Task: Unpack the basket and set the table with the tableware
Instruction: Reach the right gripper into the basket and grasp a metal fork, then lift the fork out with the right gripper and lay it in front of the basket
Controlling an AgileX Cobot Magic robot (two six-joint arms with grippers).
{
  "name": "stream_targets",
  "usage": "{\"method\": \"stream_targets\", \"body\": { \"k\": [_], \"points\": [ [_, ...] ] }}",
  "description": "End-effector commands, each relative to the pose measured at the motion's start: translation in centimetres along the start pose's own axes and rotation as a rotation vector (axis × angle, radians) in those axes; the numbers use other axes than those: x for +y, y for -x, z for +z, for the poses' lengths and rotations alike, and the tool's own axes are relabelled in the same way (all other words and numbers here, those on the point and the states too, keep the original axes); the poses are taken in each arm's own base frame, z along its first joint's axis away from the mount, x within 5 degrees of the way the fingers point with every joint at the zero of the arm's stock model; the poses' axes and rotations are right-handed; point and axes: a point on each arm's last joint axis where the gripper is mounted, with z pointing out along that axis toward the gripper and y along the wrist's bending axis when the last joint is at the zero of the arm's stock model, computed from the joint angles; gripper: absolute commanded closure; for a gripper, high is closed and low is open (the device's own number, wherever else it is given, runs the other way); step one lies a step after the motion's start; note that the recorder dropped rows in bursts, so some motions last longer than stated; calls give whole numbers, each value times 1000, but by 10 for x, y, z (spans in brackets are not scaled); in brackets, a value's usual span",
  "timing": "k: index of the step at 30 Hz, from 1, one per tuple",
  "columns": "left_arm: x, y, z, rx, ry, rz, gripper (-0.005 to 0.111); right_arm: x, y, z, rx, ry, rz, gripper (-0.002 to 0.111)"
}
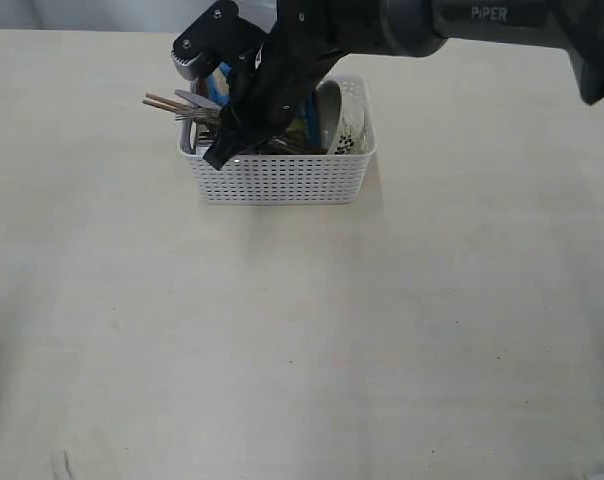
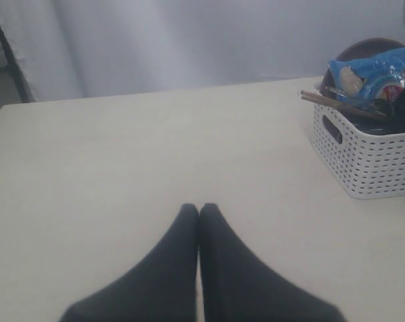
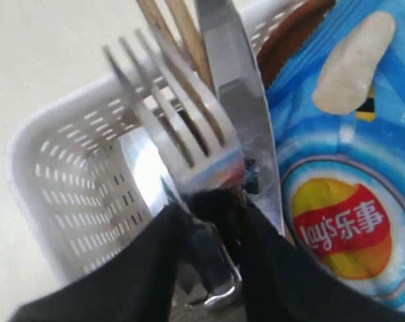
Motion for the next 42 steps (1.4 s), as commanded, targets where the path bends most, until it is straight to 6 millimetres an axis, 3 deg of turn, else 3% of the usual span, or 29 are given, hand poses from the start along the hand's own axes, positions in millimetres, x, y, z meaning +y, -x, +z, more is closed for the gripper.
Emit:
{"method": "stream_targets", "body": {
  "k": [1,2,8,18,26,34,38,42],
  "points": [
    [0,0,0,-11,-5,3,107,-1,0,2,-1,-7,-7,104],
    [0,0,0,-11,-5,3,107,-1,0,1,-3,-7,-7,109],
    [0,0,0,-11,-5,3,107,-2,5,-9,-22,-15,-9,109],
    [0,0,0,-11,-5,3,107,-6,19,-46,-91,-67,-46,109],
    [0,0,0,-11,-5,3,107,0,37,-98,-200,-96,-34,109],
    [0,0,0,-11,-5,3,107,7,40,-158,-245,-37,292,109],
    [0,0,0,-11,-5,3,107,20,32,-172,-187,73,394,109],
    [0,0,0,-11,-5,3,107,35,20,-176,-238,190,537,109]
  ]
}}
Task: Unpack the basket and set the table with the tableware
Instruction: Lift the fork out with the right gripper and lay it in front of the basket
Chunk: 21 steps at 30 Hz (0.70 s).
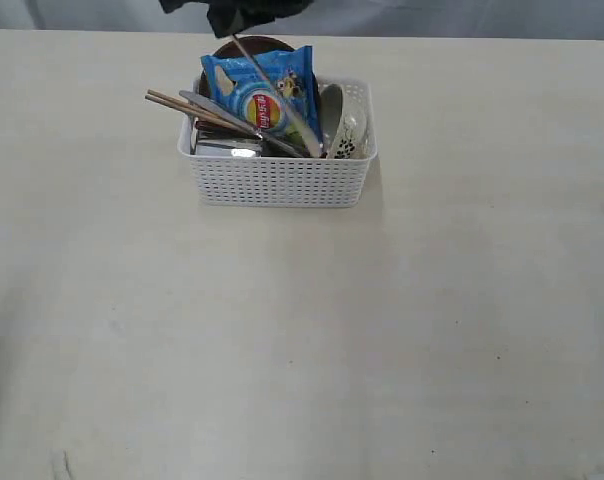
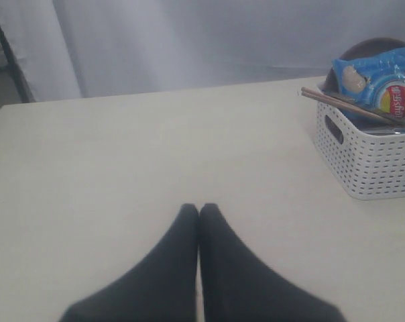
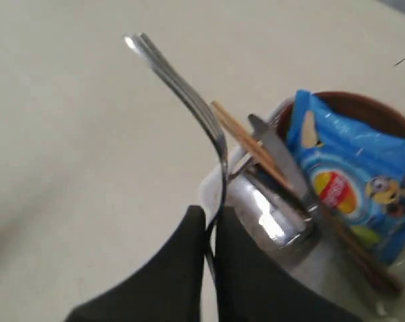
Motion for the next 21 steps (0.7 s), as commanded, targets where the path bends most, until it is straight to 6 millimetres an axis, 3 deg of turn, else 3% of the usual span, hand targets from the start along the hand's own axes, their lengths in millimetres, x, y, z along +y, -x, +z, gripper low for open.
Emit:
{"method": "stream_targets", "body": {
  "k": [1,5,8,10,14,21],
  "points": [
    [0,0,0,-11,-5,3,107,11,-19,-11,-36,125,192,109],
    [0,0,0,-11,-5,3,107,19,-73,-7,-35,275,417,109],
    [0,0,0,-11,-5,3,107,15,-130,13,-13,261,611,109],
    [0,0,0,-11,-5,3,107,18,-156,25,0,234,669,109],
    [0,0,0,-11,-5,3,107,24,-168,47,30,256,758,109],
    [0,0,0,-11,-5,3,107,16,-189,95,159,197,793,109]
  ]
}}
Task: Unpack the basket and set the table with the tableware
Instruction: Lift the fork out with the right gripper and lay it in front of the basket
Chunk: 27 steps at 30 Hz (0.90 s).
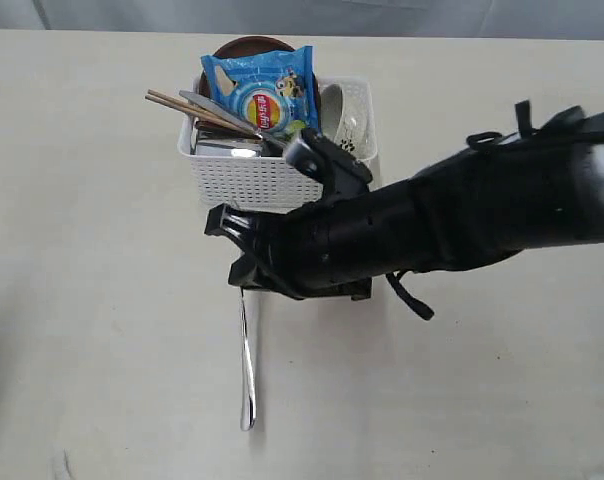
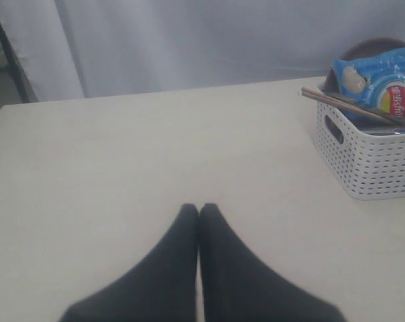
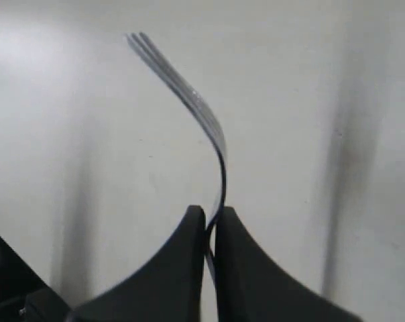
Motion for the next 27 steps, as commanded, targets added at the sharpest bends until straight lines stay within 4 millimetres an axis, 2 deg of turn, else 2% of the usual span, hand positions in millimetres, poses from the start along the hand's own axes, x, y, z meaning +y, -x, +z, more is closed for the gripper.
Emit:
{"method": "stream_targets", "body": {
  "k": [1,8,13,27],
  "points": [
    [0,0,0,-11,-5,3,107,-5,3,20,31,-21,19,109],
    [0,0,0,-11,-5,3,107,-10,13,49,48,-45,106,109],
    [0,0,0,-11,-5,3,107,-17,12,61,63,-70,149,109],
    [0,0,0,-11,-5,3,107,-15,15,61,58,-62,145,108]
  ]
}}
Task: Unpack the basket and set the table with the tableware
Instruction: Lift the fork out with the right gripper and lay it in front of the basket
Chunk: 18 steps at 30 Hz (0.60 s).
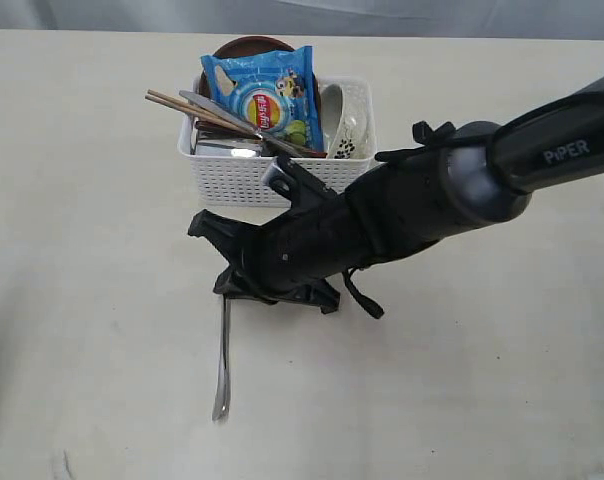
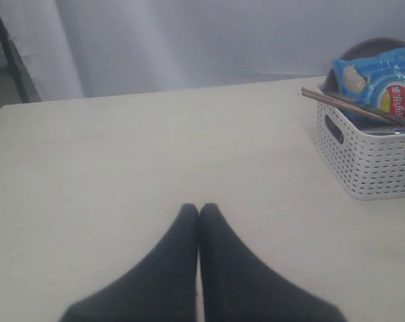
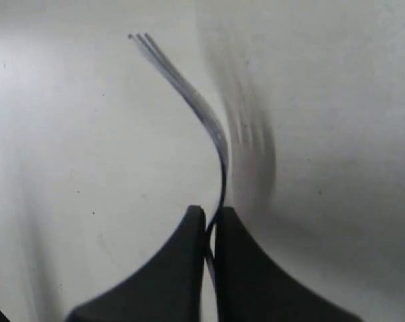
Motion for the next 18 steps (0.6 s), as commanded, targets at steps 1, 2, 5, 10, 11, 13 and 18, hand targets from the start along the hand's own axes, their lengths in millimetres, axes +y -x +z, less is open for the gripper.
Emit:
{"method": "stream_targets", "body": {
  "k": [1,2,5,10,11,13,18],
  "points": [
    [0,0,0,-11,-5,3,107,3,-1,-1,4,9,-13,108],
    [0,0,0,-11,-5,3,107,3,-1,-1,5,11,-13,108],
    [0,0,0,-11,-5,3,107,3,-1,-1,9,14,-13,93],
    [0,0,0,-11,-5,3,107,6,-4,-1,34,37,-13,60],
    [0,0,0,-11,-5,3,107,6,-4,-1,34,37,-13,59],
    [0,0,0,-11,-5,3,107,6,-4,-1,34,37,-19,59],
    [0,0,0,-11,-5,3,107,14,8,-8,17,50,-99,59]
  ]
}}
